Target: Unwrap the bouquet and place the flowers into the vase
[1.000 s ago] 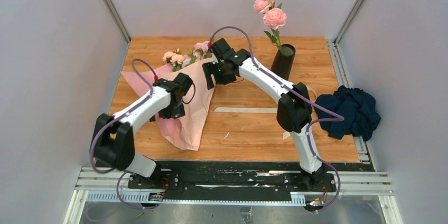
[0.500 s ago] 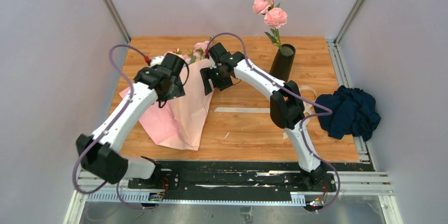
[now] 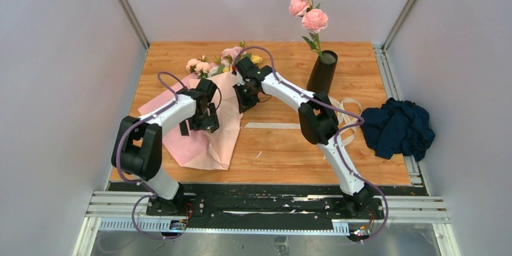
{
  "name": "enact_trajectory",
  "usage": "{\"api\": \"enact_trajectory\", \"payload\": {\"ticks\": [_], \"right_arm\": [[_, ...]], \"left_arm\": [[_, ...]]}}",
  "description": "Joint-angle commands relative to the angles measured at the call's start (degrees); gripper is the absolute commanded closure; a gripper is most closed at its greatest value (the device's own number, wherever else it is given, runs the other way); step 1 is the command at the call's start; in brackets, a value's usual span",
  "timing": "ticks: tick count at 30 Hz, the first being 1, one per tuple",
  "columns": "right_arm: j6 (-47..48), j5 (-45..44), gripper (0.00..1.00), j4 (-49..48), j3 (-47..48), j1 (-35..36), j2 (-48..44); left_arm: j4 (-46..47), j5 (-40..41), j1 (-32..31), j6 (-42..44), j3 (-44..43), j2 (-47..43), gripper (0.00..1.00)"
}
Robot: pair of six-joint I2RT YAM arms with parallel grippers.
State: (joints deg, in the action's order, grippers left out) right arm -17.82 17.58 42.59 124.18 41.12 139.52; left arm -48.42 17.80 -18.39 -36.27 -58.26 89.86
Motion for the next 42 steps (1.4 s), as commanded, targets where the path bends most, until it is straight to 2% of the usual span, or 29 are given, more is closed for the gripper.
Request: {"api": "enact_trajectory", "payload": {"ticks": [1, 4, 10, 13, 18, 24, 28, 31, 34, 35, 36, 38, 39, 40, 42], "right_arm": [[0.56, -1.98, 0.90, -1.62, -0.45, -0.07, 0.22], [0.25, -2.20, 0.98, -1.79, 1.33, -0.87, 1.57], [-0.53, -2.20, 0.99, -2.15, 7.59, -2.71, 5.90], [-0.87, -2.24, 0.99, -2.22, 10.66, -3.52, 7.66], [-1.38, -2.99, 0.99, -5.24, 11.41, -4.90, 7.89], [-2.13, -1.12, 0.93, -9.63, 8.36, -5.91, 5.91], [-2.13, 1.01, 0.82, -13.50, 1.57, -5.85, 0.83], [-1.87, 2.10, 0.80, -15.01, -2.44, -5.83, -2.98], [-1.15, 2.86, 0.79, -15.24, -5.54, -5.80, -6.93], [-0.92, 2.85, 0.79, -15.33, -6.74, -5.84, -8.42], [-0.82, 2.81, 0.79, -15.52, -7.94, -5.81, -9.91], [-0.57, 2.87, 0.79, -16.03, -10.28, -5.87, -13.00], [-0.30, 2.89, 0.79, -16.20, -11.35, -5.88, -14.44], [-0.16, 2.86, 0.79, -16.15, -12.08, -5.84, -15.78], [0.35, 2.49, 0.79, -16.00, -13.62, -5.84, -18.54]], "left_arm": [[7.30, -1.10, 1.16, 3.80, -1.35, 5.27, 0.00], [10.84, -1.27, 1.57, 5.84, -4.10, 10.39, 0.00], [13.99, -3.06, 2.96, 7.15, -11.55, 20.19, 0.00], [12.08, -2.94, 3.01, 7.11, -15.55, 21.60, 0.00], [13.27, -3.52, 3.25, 7.00, -17.40, 20.34, 0.00], [13.44, -4.66, 3.39, 7.12, -21.87, 20.29, 0.00], [16.30, -5.52, 3.36, 7.91, -20.52, 16.05, 0.00], [19.50, -8.68, 3.39, 9.44, -19.11, 15.48, 0.06], [19.19, -7.74, 3.49, 8.86, -19.56, 16.32, 0.10], [19.53, -7.61, 3.52, 8.78, -19.39, 15.95, 0.12], [20.02, -7.90, 3.60, 8.83, -19.28, 15.32, 0.19], [20.25, -8.81, 3.74, 9.19, -19.74, 14.27, 0.51], [20.22, -9.67, 3.72, 9.35, -20.09, 13.76, 0.72], [20.06, -10.37, 3.72, 9.68, -20.64, 13.38, 0.82], [19.00, -11.63, 3.63, 9.82, -21.56, 12.79, 0.92]]}}
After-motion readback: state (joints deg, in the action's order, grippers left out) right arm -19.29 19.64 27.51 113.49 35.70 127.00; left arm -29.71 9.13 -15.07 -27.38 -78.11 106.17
